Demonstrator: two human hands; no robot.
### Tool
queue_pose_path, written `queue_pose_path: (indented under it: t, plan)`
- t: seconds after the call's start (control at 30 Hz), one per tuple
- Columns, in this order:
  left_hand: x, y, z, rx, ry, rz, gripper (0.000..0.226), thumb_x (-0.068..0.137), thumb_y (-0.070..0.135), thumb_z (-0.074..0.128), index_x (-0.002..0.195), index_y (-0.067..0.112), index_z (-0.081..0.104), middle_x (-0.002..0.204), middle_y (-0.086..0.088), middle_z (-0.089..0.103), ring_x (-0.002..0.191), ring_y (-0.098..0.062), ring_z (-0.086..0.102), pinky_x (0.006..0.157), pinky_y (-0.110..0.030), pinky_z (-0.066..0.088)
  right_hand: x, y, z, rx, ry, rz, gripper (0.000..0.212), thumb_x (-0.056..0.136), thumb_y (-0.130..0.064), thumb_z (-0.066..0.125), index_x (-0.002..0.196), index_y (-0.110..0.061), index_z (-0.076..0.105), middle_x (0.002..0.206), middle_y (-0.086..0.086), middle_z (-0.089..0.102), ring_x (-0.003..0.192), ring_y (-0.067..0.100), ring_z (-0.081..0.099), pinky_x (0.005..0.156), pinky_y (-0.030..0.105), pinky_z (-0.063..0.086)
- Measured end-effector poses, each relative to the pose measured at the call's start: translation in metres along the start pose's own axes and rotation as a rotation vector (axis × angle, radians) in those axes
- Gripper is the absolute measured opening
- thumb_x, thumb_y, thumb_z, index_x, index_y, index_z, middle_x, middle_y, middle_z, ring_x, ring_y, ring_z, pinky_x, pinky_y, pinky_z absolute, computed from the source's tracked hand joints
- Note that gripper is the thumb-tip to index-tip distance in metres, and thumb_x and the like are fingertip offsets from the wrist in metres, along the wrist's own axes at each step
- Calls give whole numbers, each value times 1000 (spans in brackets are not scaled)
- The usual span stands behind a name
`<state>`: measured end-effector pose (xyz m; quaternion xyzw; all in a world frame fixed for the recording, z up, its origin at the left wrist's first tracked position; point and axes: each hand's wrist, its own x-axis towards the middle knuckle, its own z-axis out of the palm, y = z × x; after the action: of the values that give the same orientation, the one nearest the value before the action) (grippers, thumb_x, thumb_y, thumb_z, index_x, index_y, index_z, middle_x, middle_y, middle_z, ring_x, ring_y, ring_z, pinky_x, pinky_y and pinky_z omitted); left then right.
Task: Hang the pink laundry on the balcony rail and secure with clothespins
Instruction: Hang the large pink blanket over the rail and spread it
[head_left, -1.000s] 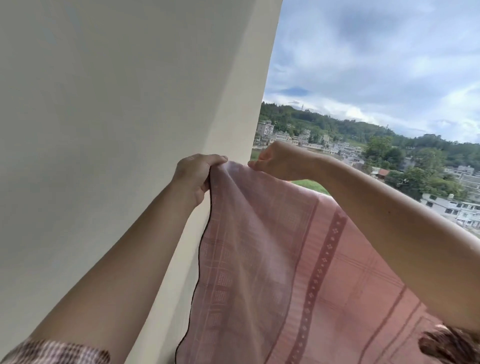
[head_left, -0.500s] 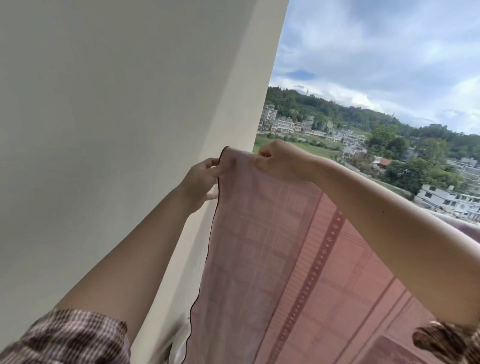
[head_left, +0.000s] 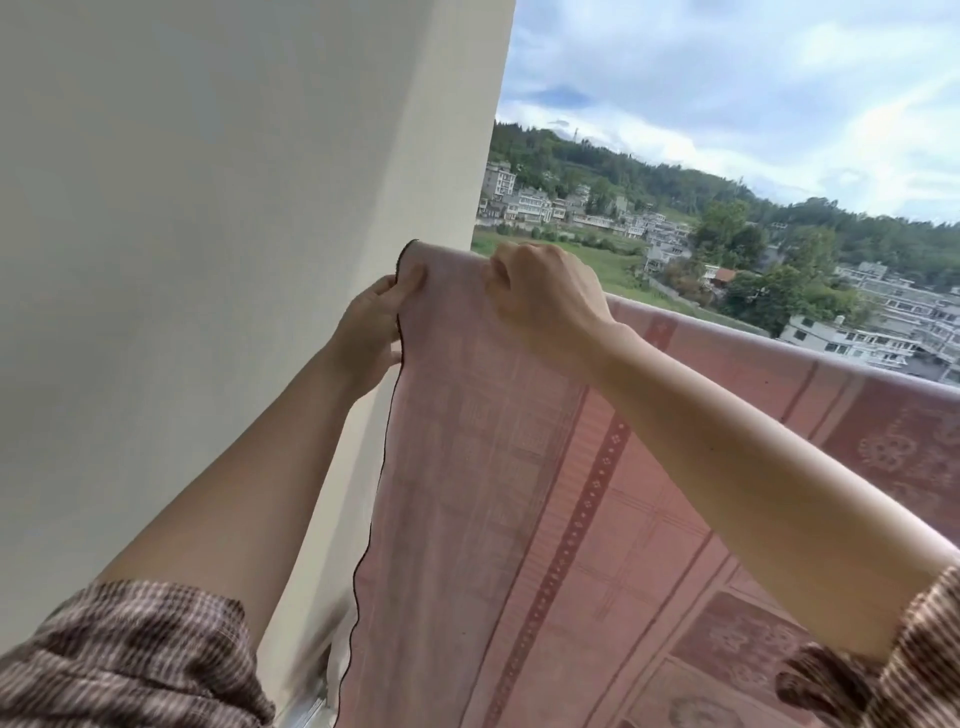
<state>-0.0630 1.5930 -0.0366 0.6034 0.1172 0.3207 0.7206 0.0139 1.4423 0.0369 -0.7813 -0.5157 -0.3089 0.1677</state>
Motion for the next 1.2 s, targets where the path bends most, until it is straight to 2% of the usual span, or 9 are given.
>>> queue_pose_path:
  t: [0.23,0.33,0.53,0.67,0.77,0.87,1.0,1.07,1.2]
  plan:
    - [6,7,-3,-141,11,104,35,91,25,58,117,2,65,120,-17,64,107,-23,64,83,-30,56,18,-8,1,85,58,100,27,76,-4,50,49,-5,49,52,16,57,55,38,59,60,46,55]
    - [6,9,-1,-164,136,166,28,88,22,64,108,4,70,112,-16,67,97,-21,65,85,-30,55,22,-8,3,83,88,83,25,83,-10,53,62,-1,63,66,14,66,64,35,61,67,37,51]
    - [10,-3,6,-274,271,152,19,82,20,70,99,14,74,99,0,74,92,-11,68,83,-25,53,14,-9,6,28,29,-48,30,96,-26,46,74,-9,59,72,5,61,73,33,58,61,33,30]
    - [10,-1,12,-339,370,198,9,79,12,73,81,21,77,88,9,75,88,-4,69,83,-22,53,-8,6,-8,-19,36,-74,27,96,-33,44,96,-13,61,93,4,65,80,27,60,64,31,32]
    - [12,1,16,-349,503,232,15,75,8,76,84,21,75,95,3,74,95,-12,69,82,-21,53,-28,30,-27,-101,12,-55,33,96,-41,43,93,-12,58,85,0,58,72,20,51,67,30,31]
    - [10,-4,36,-110,696,223,18,82,24,70,100,23,69,106,-1,70,92,-12,66,90,-24,51,-51,54,-44,-138,-2,-48,33,97,-44,43,91,-13,56,81,-3,50,74,17,49,71,30,36]
    - [-14,-8,84,295,895,437,45,91,15,38,136,11,41,140,-6,46,130,-22,41,104,-28,32,-92,89,-64,-163,51,-29,33,95,-41,45,99,-12,62,99,2,65,96,22,58,86,39,42]
    - [-36,-15,124,432,864,574,49,87,14,39,136,9,38,144,-10,39,133,-26,35,107,-37,27,-119,113,-79,-198,73,-17,35,93,-39,48,106,-11,63,107,4,64,102,23,57,90,42,40]
    - [-92,-36,226,639,570,788,44,84,8,44,127,1,45,139,-18,42,130,-31,36,106,-30,21,-192,168,-125,-229,162,30,35,89,-36,56,112,-10,62,116,5,63,110,24,56,95,48,36]
